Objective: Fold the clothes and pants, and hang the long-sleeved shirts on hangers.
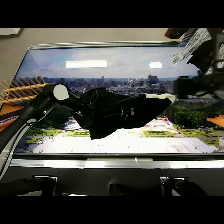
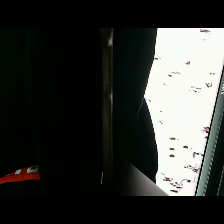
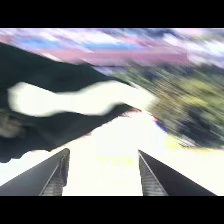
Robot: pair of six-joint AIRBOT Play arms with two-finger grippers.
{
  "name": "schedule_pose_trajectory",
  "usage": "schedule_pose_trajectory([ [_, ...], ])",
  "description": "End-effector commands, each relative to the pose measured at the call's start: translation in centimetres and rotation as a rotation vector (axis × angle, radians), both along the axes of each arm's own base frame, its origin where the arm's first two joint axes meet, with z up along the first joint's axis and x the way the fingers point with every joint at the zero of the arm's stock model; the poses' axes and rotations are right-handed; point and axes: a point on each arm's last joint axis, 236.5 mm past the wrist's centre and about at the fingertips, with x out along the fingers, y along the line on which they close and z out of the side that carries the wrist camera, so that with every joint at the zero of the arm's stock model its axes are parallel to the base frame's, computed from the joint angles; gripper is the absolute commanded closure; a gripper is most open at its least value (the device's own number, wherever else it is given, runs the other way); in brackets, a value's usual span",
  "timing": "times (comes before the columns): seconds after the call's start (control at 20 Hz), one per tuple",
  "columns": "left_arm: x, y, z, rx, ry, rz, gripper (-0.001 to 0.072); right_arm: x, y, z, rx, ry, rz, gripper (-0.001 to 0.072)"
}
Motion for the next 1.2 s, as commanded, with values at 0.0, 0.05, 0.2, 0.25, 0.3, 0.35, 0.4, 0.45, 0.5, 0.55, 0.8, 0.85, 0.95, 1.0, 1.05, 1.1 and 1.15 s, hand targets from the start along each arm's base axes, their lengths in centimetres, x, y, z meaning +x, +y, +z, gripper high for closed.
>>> schedule_pose_trajectory([
  [0.0,0.1,0.0,0.0,-0.001,-0.002,0.001,0.0681,-0.9,-3.6,-2.2,-0.053,0.131,0.186,0.0210],
  [0.05,0.1,0.0,0.0,-0.001,-0.002,0.001,0.0680,-0.2,-3.1,-3.1,-0.095,0.149,0.310,0.0203],
  [0.2,0.1,0.0,0.0,-0.002,-0.002,0.001,0.0680,1.4,0.1,-6.4,-0.120,0.215,0.663,0.0154],
  [0.25,0.1,0.0,0.0,-0.002,-0.002,0.001,0.0681,2.1,1.0,-7.5,-0.101,0.226,0.729,0.0152],
  [0.3,0.1,0.0,0.0,-0.002,-0.002,0.001,0.0681,2.9,1.5,-8.4,-0.091,0.230,0.768,0.0151],
  [0.35,0.1,0.0,0.0,-0.001,-0.002,0.001,0.0680,3.7,1.6,-9.4,-0.096,0.234,0.804,0.0148],
  [0.4,0.1,0.0,0.0,-0.001,-0.002,0.001,0.0680,4.4,1.9,-10.3,-0.104,0.238,0.857,0.0146],
  [0.45,0.1,0.0,0.0,-0.001,-0.002,0.001,0.0681,4.8,2.1,-11.2,-0.112,0.244,0.910,0.0146],
  [0.5,0.1,0.0,0.0,-0.001,-0.002,0.001,0.0680,5.1,2.4,-12.1,-0.112,0.250,0.965,0.0148],
  [0.55,0.1,0.0,0.0,-0.001,-0.002,0.001,0.0680,5.5,2.6,-12.8,-0.121,0.249,1.013,0.0164],
  [0.8,0.1,0.0,0.0,-0.001,-0.002,0.001,0.0680,7.5,3.1,-14.2,-0.130,0.209,1.059,0.0224],
  [0.85,0.1,0.0,0.0,-0.001,-0.002,0.001,0.0680,7.8,3.4,-14.3,-0.127,0.195,1.065,0.0225],
  [0.95,0.0,0.0,0.0,0.001,0.002,-0.001,0.0681,8.5,4.2,-13.8,-0.107,0.150,1.064,0.0227],
  [1.0,-0.1,0.0,0.0,0.002,0.004,-0.002,0.0681,8.5,4.6,-13.4,-0.095,0.130,1.065,0.0227],
  [1.05,-0.1,0.0,0.0,0.002,0.004,-0.002,0.0680,8.4,4.7,-12.9,-0.092,0.118,1.061,0.0227],
  [1.1,-0.1,0.0,0.0,0.002,0.004,-0.002,0.0680,8.2,4.6,-12.2,-0.097,0.108,1.044,0.0227],
  [1.15,-0.1,0.0,0.0,0.002,0.004,-0.002,0.0680,7.8,4.4,-11.4,-0.107,0.101,1.027,0.0227],
])
